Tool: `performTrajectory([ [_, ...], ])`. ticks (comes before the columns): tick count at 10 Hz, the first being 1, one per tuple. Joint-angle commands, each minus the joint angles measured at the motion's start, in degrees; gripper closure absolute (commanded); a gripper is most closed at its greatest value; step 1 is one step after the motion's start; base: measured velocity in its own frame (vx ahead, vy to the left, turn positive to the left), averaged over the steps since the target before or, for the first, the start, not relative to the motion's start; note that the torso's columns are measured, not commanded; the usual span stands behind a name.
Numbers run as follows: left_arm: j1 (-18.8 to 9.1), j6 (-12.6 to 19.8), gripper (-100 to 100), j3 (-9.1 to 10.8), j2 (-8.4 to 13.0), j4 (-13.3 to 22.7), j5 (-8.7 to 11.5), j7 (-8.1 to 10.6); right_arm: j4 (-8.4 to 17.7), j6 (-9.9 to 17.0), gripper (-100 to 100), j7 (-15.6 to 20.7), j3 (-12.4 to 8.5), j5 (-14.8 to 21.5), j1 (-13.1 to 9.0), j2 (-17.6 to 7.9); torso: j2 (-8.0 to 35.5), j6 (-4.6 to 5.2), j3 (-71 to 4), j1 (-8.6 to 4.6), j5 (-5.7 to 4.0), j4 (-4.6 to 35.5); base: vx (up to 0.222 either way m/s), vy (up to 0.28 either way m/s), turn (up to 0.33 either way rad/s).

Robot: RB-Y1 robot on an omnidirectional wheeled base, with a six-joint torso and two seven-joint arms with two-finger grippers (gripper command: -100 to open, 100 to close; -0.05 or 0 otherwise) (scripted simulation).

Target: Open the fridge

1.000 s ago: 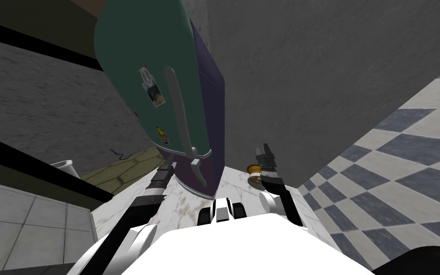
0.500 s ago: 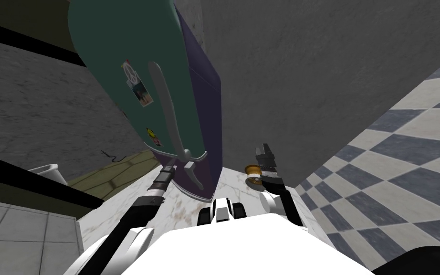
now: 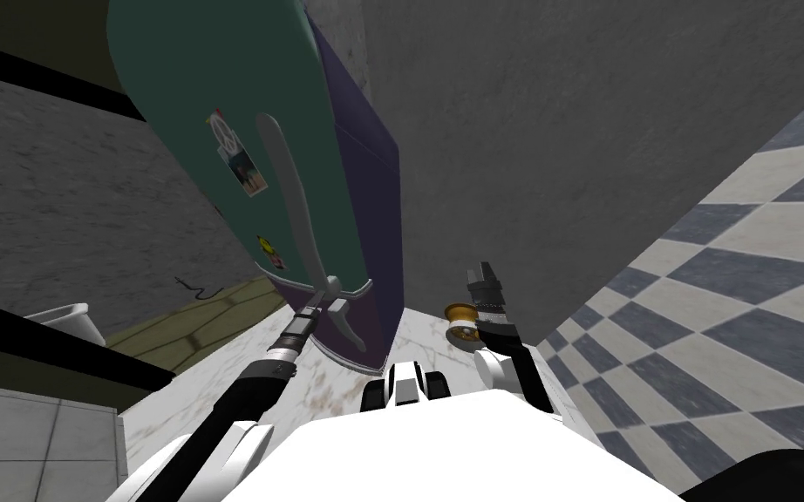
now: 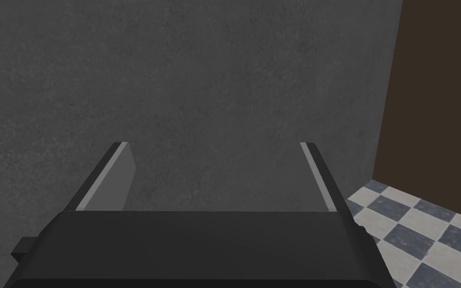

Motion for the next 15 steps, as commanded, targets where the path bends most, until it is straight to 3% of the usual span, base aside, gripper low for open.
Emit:
performTrajectory([
  [1, 0.8, 2.6, -100, -0.26, 1.4, -1.9, -0.3, -0.13, 0.0, 0.0, 0, 0.0, 0.0, 0.0, 0.0, 0.0, -0.1, 0.02, -0.1, -0.06, -0.03, 0.0, 0.022, -0.047, -0.017],
  [3, 0.9, 2.1, -100, 0.09, 1.0, -1.5, -0.2, -0.04, 0.0, 0.0, 0, 0.0, 0.0, 0.0, 0.0, 0.0, -0.1, 0.01, -0.1, 0.02, -0.05, 0.0, -0.006, -0.005, 0.032],
  [4, 0.9, 2.0, 100, 0.17, 1.0, -1.5, -0.2, -0.02, 0.0, 0.0, 0, 0.0, 0.0, 0.0, 0.0, 0.0, 0.0, -0.05, 0.0, 0.15, 0.00, 0.1, -0.009, 0.004, 0.011],
  [6, 1.5, 0.6, 100, -1.26, 3.1, -2.3, 0.4, -0.19, 0.0, 0.0, 0, 0.0, 0.0, 0.0, 0.0, 0.0, 0.3, -0.25, 0.1, 0.83, 0.24, 0.1, -0.131, 0.209, -0.102],
  [7, 1.5, 0.6, 100, -1.26, 3.1, -2.3, 0.4, -0.19, 0.0, 0.0, 0, 0.0, 0.0, 0.0, 0.0, 0.0, 0.6, -0.31, 0.4, 1.29, 0.34, 0.3, -0.193, 0.311, -0.075],
  [9, 2.1, -0.6, 100, -2.73, 5.2, -2.9, 1.1, -0.36, 0.0, 0.0, 0, 0.0, 0.0, 0.0, 0.0, 0.0, 0.6, -0.33, 0.4, 0.27, 0.04, 0.3, -0.211, 0.263, -0.117],
  [14, 3.4, -3.0, 100, -5.69, 9.4, -4.1, 2.4, -0.71, 0.0, 0.0, 0, 0.0, 0.0, 0.0, 0.0, 0.0, 0.4, -0.32, 0.2, 0.51, 0.08, 0.2, -0.206, 0.319, -0.106],
  [15, 3.4, -3.0, 100, -5.69, 9.4, -4.1, 2.4, -0.71, 0.0, 0.0, 0, 0.0, 0.0, 0.0, 0.0, 0.0, 0.5, -0.34, 0.3, 0.61, 0.14, 0.3, -0.181, 0.234, -0.053],
])
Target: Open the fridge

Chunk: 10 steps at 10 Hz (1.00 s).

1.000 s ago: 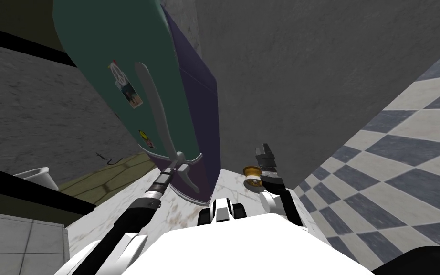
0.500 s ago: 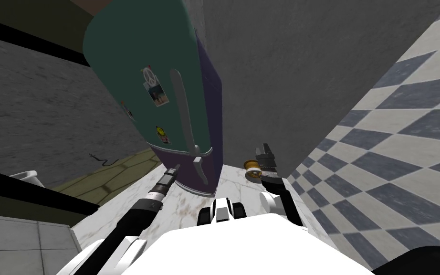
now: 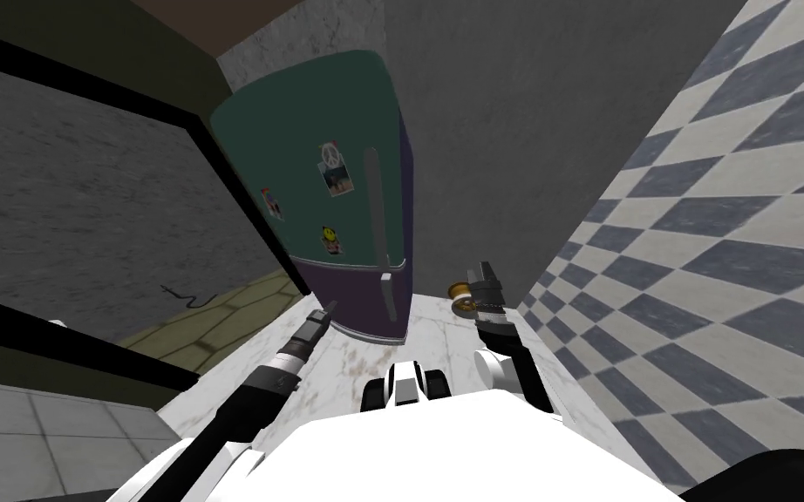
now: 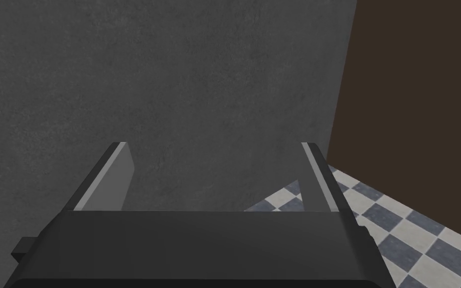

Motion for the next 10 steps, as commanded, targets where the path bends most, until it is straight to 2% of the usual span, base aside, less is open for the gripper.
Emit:
performTrajectory([
  [1, 0.6, -1.3, 100, -1.16, 1.8, -0.3, 0.6, -0.18, 0.0, 0.0, 0, 0.0, 0.0, 0.0, 0.0, 0.0, -0.1, -0.02, -0.1, -0.55, -0.13, 0.0, -0.123, 0.185, -0.117],
  [2, 0.6, -1.3, 100, -1.16, 1.8, -0.3, 0.6, -0.18, 0.0, 0.0, 0, 0.0, 0.0, 0.0, 0.0, 0.0, -0.3, 0.02, -0.2, -0.65, -0.22, -0.1, -0.107, 0.166, -0.151],
  [3, 0.9, -1.9, 100, -1.90, 2.9, -0.6, 0.9, -0.27, 0.0, 0.0, 0, 0.0, 0.0, 0.0, 0.0, 0.0, -0.3, 0.01, -0.2, -0.58, -0.18, -0.1, -0.121, 0.200, -0.101],
  [5, 1.0, -2.1, 100, -1.82, 2.7, -0.5, 0.8, -0.30, 0.0, 0.0, 0, 0.0, 0.0, 0.0, 0.0, 0.0, -0.1, -0.01, 0.0, -0.24, -0.07, 0.0, -0.086, 0.129, -0.041],
  [6, 0.9, -1.9, -100, -1.66, 2.7, 1.1, 0.8, -0.29, 0.0, 0.0, 0, 0.0, 0.0, 0.0, 0.0, 0.0, -0.2, -0.01, -0.1, -0.57, -0.16, -0.1, 0.000, 0.000, 0.000],
  [10, -0.3, -0.9, -100, -0.48, 2.2, 5.3, 0.7, -0.20, 0.0, 0.0, 0, 0.0, 0.0, 0.0, 0.0, 0.0, -0.2, 0.00, -0.1, -0.35, -0.12, -0.1, 0.054, -0.064, 0.008],
])
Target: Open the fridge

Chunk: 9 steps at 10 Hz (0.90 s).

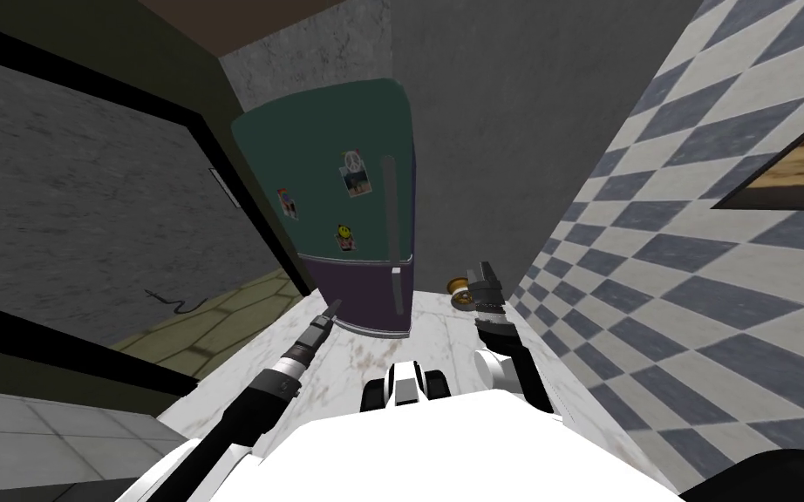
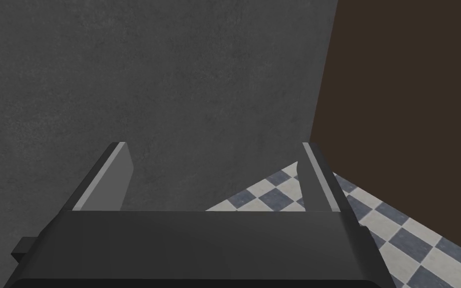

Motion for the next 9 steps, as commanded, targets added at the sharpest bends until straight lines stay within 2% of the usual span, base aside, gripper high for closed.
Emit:
performTrajectory([
  [1, -1.6, 1.7, -100, 1.61, -0.5, 2.7, -0.2, 0.12, 0.0, 0.0, 0, 0.0, 0.0, 0.0, 0.0, 0.0, 0.0, 0.00, 0.0, 0.00, 0.01, 0.0, 0.141, -0.150, 0.029],
  [3, -2.1, 3.0, -100, 2.91, -0.4, 2.7, -0.2, 0.08, 0.0, 0.0, 0, 0.0, 0.0, 0.0, 0.0, 0.0, -0.1, 0.01, 0.0, -0.21, -0.06, 0.0, 0.137, -0.209, 0.027],
  [6, -2.6, 5.0, -100, 4.79, 0.0, 1.7, -0.2, -0.03, 0.0, 0.0, 0, 0.0, 0.0, 0.0, 0.0, 0.0, 0.1, 0.00, 0.1, 0.23, 0.07, 0.0, 0.149, -0.178, 0.019],
  [9, -3.0, 7.2, -100, 6.86, 0.5, 2.8, -0.2, -0.19, 0.0, 0.0, 0, 0.0, 0.0, 0.0, 0.0, 0.0, 0.1, 0.00, 0.1, -0.05, -0.01, 0.0, 0.156, -0.198, 0.027],
])
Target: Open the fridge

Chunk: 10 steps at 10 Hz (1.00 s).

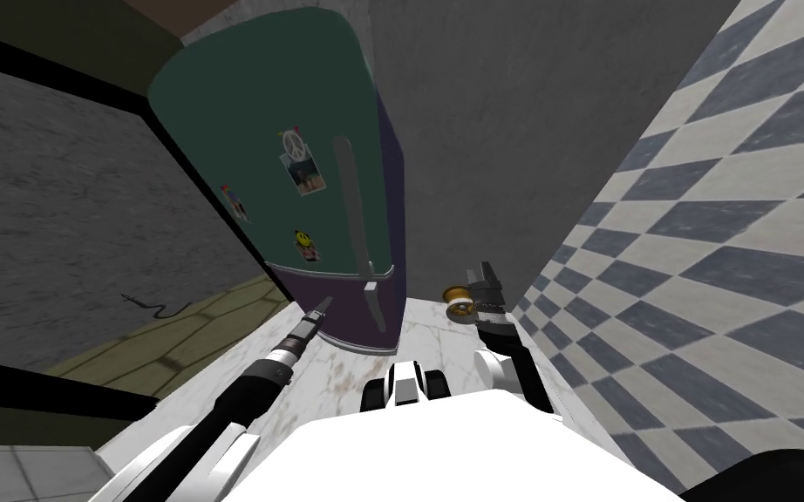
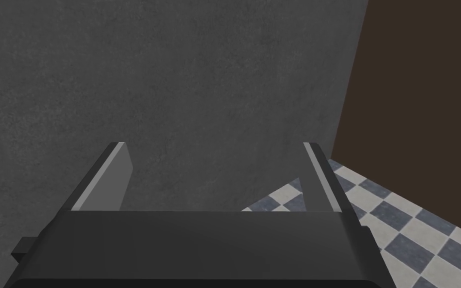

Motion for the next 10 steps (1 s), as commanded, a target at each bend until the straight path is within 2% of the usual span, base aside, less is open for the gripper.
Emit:
performTrajectory([
  [1, -0.2, 2.4, -100, 1.91, 0.5, 0.8, -0.1, -0.25, 0.0, 0.0, 0, 0.0, 0.0, 0.0, 0.0, 0.0, 0.0, -0.01, 0.0, 0.05, 0.00, 0.0, 0.176, -0.198, 0.029],
  [3, 0.0, 4.0, -100, 3.36, 1.2, 0.2, -0.1, -0.45, 0.0, 0.0, 0, 0.0, 0.0, 0.0, 0.0, 0.0, 0.0, 0.00, 0.0, 0.14, 0.03, 0.0, 0.175, -0.213, 0.029],
  [5, 0.4, 5.3, -100, 4.38, 1.9, -1.9, 0.0, -0.63, 0.0, 0.0, 0, 0.0, 0.0, 0.0, 0.0, 0.0, 0.1, 0.00, 0.0, 0.16, 0.03, 0.0, 0.128, -0.181, 0.022],
  [8, 0.7, 6.2, -100, 5.12, 2.5, -6.0, 0.1, -0.78, 0.0, 0.0, 0, 0.0, 0.0, 0.0, 0.0, 0.0, -0.2, 0.42, -0.2, -0.22, -0.17, 0.1, 0.052, -0.078, 0.034],
  [10, 0.7, 6.3, -100, 5.26, 2.6, -7.4, 0.1, -0.80, 0.0, 0.0, 0, 0.0, 0.0, 0.0, 0.0, 0.0, -0.4, 0.49, -0.3, -0.59, -0.31, 0.0, 0.017, -0.020, -0.008],
])
